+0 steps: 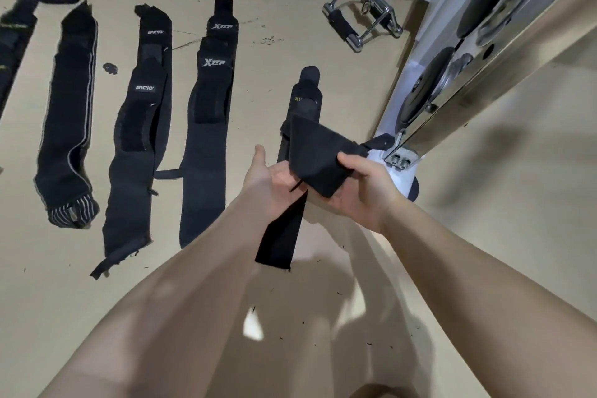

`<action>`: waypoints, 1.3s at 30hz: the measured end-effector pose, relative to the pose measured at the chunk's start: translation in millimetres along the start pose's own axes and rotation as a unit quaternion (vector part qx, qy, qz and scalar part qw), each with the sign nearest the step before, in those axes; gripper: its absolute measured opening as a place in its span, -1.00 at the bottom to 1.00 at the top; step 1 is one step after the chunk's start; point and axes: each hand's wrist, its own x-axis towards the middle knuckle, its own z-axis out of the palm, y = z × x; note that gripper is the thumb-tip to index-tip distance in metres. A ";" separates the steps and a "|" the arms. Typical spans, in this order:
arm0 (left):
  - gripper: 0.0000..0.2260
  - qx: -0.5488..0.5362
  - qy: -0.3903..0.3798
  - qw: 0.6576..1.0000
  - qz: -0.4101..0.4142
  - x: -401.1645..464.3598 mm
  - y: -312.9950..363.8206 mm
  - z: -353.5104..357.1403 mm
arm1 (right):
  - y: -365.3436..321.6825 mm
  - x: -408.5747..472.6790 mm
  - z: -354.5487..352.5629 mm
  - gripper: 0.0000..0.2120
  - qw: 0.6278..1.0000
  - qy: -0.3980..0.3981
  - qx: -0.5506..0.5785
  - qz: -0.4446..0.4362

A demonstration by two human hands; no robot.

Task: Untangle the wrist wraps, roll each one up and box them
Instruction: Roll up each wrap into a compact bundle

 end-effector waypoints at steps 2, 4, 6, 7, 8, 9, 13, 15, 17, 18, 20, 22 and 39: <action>-0.31 0.156 0.035 0.986 -0.043 -3.0 -0.4 -10.5 | 6.9 -1.0 -2.3 -0.80 0.995 -0.004 -0.104 -0.007; -0.29 0.260 0.064 0.959 -0.088 -4.4 -2.3 -29.6 | 13.4 -0.2 -2.6 -0.80 0.962 -0.032 -0.272 -0.002; -0.27 0.250 0.098 0.960 -0.082 0.3 -1.0 -47.7 | 20.7 2.4 -1.5 -0.82 0.904 -0.089 -0.416 0.039; -0.29 0.240 0.117 0.961 -0.074 1.1 0.3 -53.0 | 25.0 3.3 -0.3 -0.83 0.876 -0.120 -0.462 0.067; -0.35 0.256 0.139 0.954 -0.067 3.2 0.4 -58.3 | 30.9 4.4 0.9 -0.82 0.852 -0.142 -0.495 0.093; -0.44 0.305 0.164 0.936 -0.061 3.5 0.0 -61.1 | 37.3 5.8 1.4 -0.79 0.831 -0.155 -0.522 0.115; -0.71 0.569 0.194 0.799 -0.011 9.2 -14.7 -73.0 | 64.2 11.9 1.0 -0.90 0.751 -0.170 -0.597 0.225; -0.76 0.661 0.190 0.726 0.022 11.4 -23.7 -77.5 | 73.3 20.6 0.2 -0.83 0.737 -0.141 -0.615 0.243; -0.73 0.696 0.207 0.686 0.042 13.7 -31.5 -81.6 | 77.7 30.7 -2.3 -0.80 0.725 -0.068 -0.654 0.204; -0.73 0.696 0.215 0.683 0.050 15.0 -34.6 -83.4 | 78.9 36.8 -6.5 -0.78 0.724 -0.023 -0.667 0.173; -0.74 0.678 0.211 0.703 0.037 17.1 -39.1 -86.3 | 78.6 45.9 -17.2 -0.82 0.741 0.046 -0.660 0.116; -0.71 0.653 0.202 0.730 0.024 19.0 -42.1 -88.2 | 75.3 49.4 -22.3 -0.87 0.760 0.090 -0.638 0.083; -0.77 0.528 0.091 0.844 0.033 35.4 -31.5 -80.7 | 58.4 140.4 11.2 -0.23 0.737 0.218 -0.632 0.098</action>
